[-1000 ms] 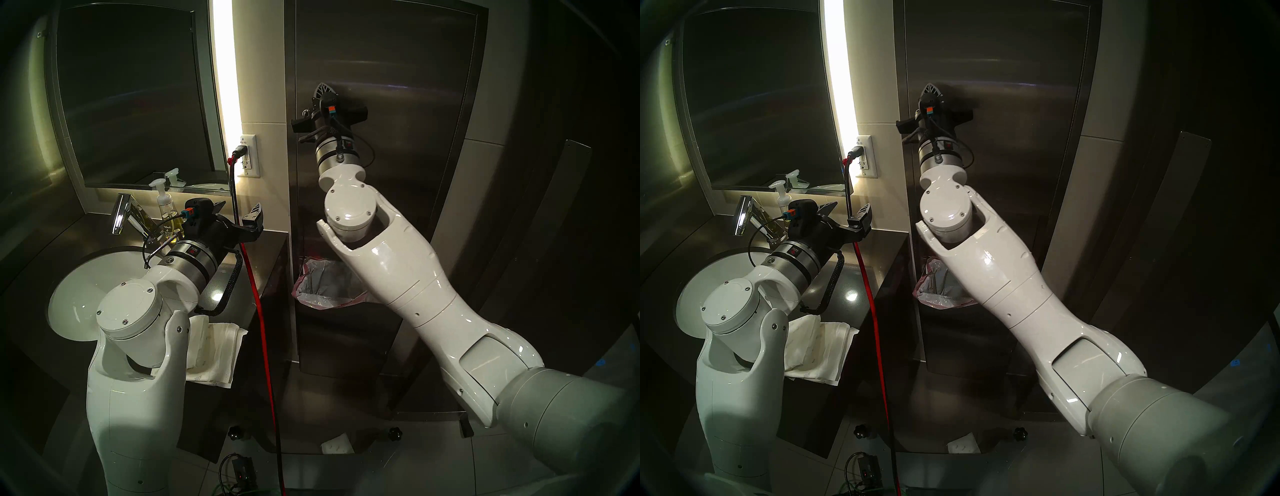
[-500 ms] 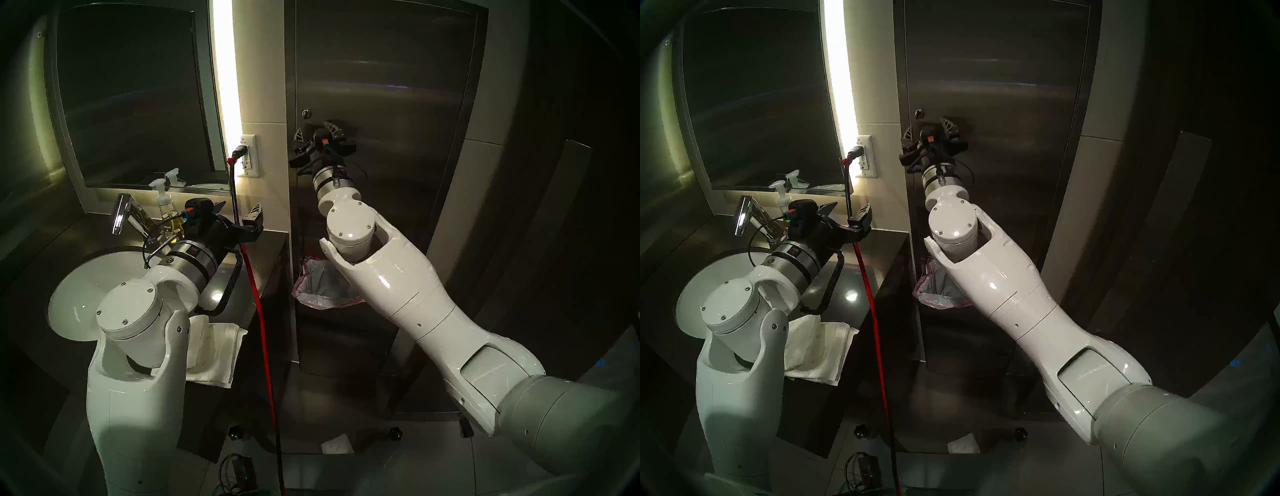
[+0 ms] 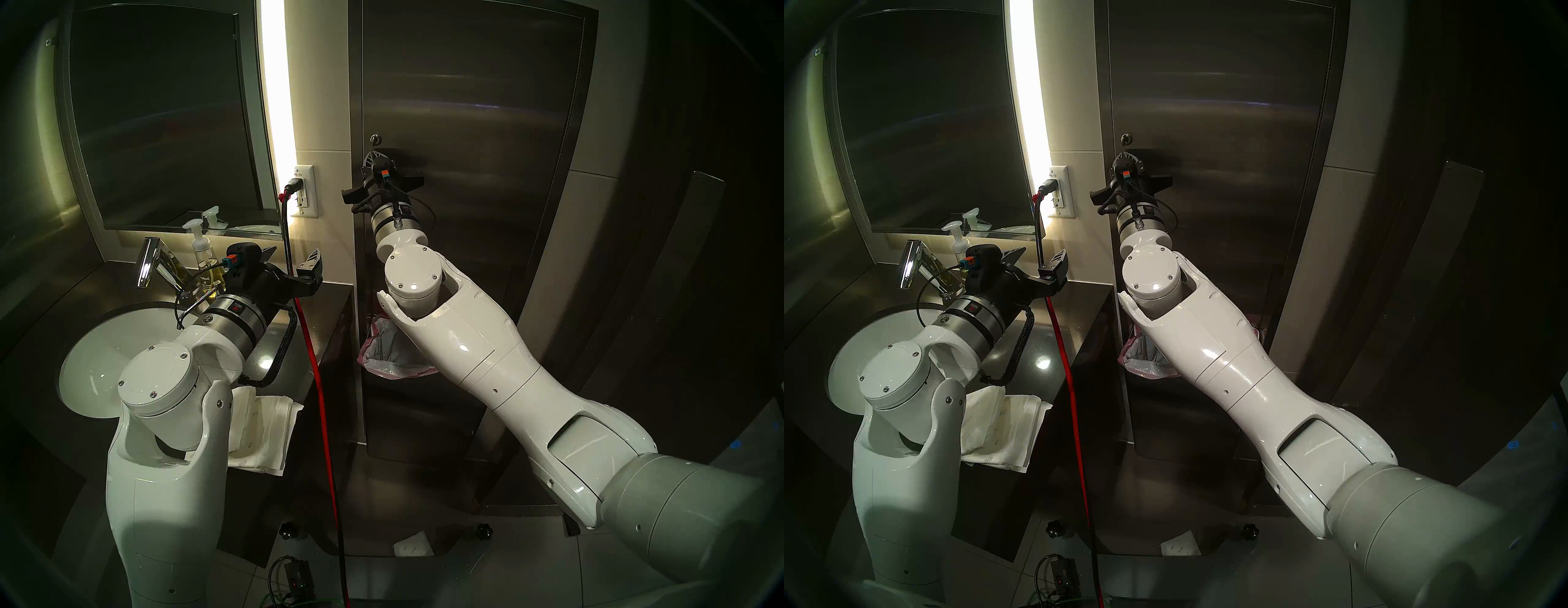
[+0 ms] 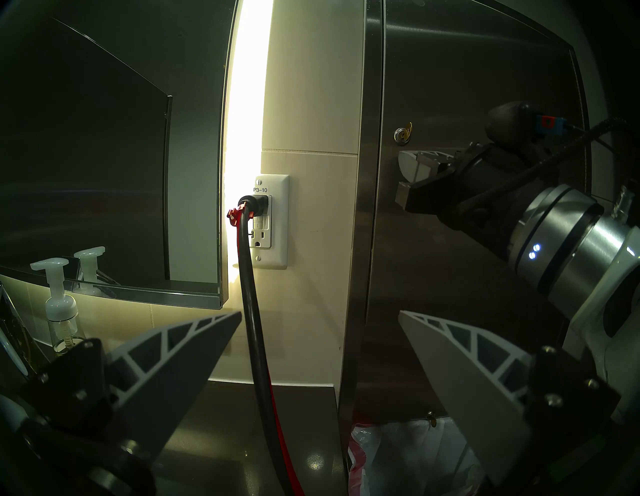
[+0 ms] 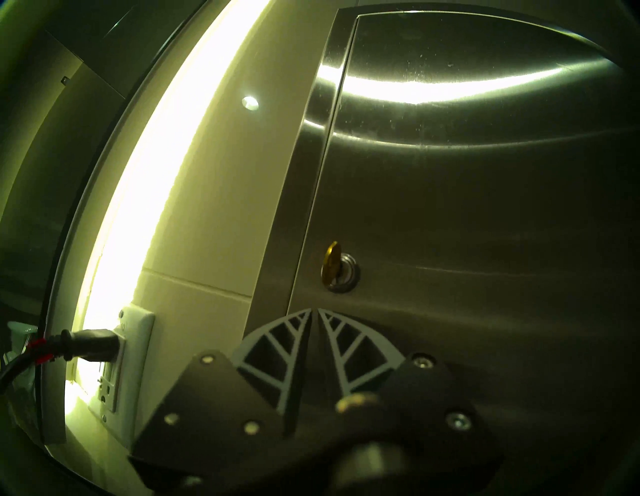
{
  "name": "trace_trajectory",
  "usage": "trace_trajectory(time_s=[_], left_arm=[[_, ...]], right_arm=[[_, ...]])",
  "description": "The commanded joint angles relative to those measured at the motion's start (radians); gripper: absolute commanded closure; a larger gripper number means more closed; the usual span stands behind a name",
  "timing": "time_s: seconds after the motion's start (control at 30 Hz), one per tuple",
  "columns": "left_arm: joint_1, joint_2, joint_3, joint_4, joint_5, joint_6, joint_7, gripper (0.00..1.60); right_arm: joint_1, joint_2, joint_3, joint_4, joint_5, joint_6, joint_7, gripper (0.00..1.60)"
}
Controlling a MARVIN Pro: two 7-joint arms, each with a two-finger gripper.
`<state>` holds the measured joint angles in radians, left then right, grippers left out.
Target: Twist key and close towel dispenser
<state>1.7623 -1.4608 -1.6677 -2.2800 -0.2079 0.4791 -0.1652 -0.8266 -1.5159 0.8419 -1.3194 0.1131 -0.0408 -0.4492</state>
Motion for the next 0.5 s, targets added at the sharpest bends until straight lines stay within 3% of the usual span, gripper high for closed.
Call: trace_trajectory(time_s=[0.0,0.2,0.47], left_arm=[[-0.006,0.0,0.001,-0.011,0.001,-0.001,0.002,0.0],[-0.006,0.0,0.001,-0.011,0.001,-0.001,0.002,0.0],[-0.006,-0.001,0.001,-0.011,0.001,-0.001,0.002,0.0]], right_arm=[[0.037,-0.02,0.008,0.0,-0.011,-0.028,-0.011,0.96],[0.043,-0.026,0.014,0.02,-0.008,-0.042,-0.016,0.98],[0.045,-0.036,0.013,0.037,-0.008,-0.054,-0.018,0.85]])
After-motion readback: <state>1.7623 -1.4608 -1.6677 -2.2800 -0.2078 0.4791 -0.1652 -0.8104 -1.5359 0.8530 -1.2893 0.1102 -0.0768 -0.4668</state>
